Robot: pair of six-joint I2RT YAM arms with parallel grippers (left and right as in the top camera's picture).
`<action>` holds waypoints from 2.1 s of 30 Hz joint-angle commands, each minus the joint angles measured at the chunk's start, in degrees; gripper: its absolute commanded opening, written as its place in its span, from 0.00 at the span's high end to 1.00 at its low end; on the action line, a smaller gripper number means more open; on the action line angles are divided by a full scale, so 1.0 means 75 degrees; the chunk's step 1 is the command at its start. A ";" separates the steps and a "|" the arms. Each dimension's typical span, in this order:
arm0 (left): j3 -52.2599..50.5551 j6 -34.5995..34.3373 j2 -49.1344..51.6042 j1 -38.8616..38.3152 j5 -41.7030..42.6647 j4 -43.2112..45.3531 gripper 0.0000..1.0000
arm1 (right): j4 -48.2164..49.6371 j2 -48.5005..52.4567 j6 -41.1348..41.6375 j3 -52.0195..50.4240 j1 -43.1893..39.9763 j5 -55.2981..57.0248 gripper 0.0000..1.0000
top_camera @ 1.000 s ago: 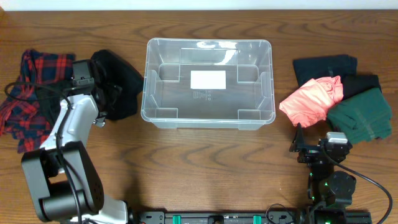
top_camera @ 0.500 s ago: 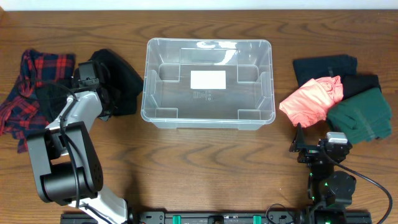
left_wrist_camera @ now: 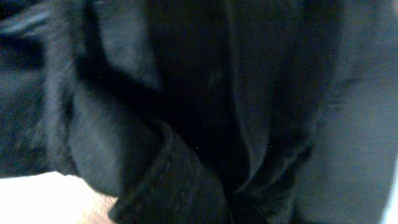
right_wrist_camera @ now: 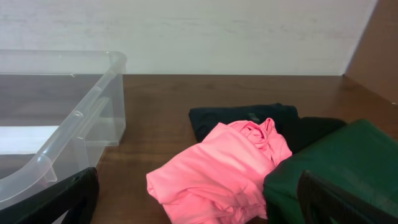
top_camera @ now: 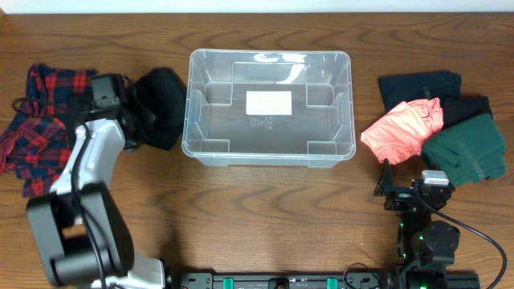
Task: Pack container
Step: 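Reach left gripper to the black garment and grasp it, then lift the black garment with left gripper and carry into bin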
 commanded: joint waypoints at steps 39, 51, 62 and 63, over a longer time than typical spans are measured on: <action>0.1081 -0.2436 -0.1851 -0.5729 -0.1845 0.1652 0.94 | -0.0029 0.0000 -0.0114 -0.0015 0.0079 -0.0023 0.01; 0.1081 -0.3351 -0.0851 -0.6615 -0.2865 0.2005 0.94 | -0.0029 0.0000 -0.0114 -0.0015 0.0079 -0.0023 0.01; 0.1081 -0.3433 -0.0723 -0.6621 -0.2454 0.2177 0.35 | -0.0029 0.0000 -0.0114 -0.0015 0.0079 -0.0023 0.01; 0.1081 -0.3433 -0.0723 -0.6621 -0.2448 0.2177 0.34 | -0.0029 0.0000 -0.0114 -0.0015 0.0079 -0.0023 0.01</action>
